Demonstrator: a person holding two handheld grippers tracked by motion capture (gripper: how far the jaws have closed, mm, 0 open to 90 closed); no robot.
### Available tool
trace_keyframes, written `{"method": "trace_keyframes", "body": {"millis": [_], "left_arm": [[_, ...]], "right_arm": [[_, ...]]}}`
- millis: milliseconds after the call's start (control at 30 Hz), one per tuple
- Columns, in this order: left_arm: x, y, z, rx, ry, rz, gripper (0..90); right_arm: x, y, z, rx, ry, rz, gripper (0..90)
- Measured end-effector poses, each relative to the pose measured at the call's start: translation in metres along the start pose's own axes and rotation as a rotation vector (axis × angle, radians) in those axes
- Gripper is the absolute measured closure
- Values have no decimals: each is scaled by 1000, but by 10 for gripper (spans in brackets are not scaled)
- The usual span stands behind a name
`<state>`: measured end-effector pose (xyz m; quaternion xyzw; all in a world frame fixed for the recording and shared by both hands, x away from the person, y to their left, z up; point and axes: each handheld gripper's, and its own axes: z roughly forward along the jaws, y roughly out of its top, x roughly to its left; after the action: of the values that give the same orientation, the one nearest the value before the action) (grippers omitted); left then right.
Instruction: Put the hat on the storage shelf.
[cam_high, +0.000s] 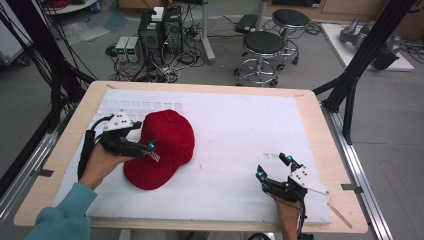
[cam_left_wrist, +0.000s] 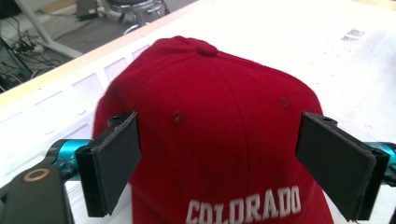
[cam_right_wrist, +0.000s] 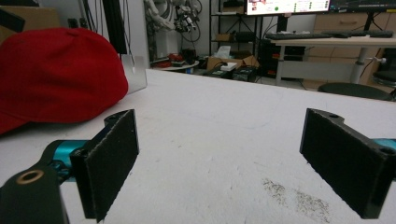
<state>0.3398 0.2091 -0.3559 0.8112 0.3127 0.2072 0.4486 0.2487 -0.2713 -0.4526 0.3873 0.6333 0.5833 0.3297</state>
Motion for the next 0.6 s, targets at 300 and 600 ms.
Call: {"method": "trace_keyframes", "body": {"millis": [300, 600], "left_arm": [[-1, 3, 21, 77, 25, -14, 150], [-5, 3, 30, 115, 25, -5, 149]], "right_arm": [[0, 0, 0, -1, 2, -6, 106], [0, 0, 0, -2, 4, -10, 106]]}}
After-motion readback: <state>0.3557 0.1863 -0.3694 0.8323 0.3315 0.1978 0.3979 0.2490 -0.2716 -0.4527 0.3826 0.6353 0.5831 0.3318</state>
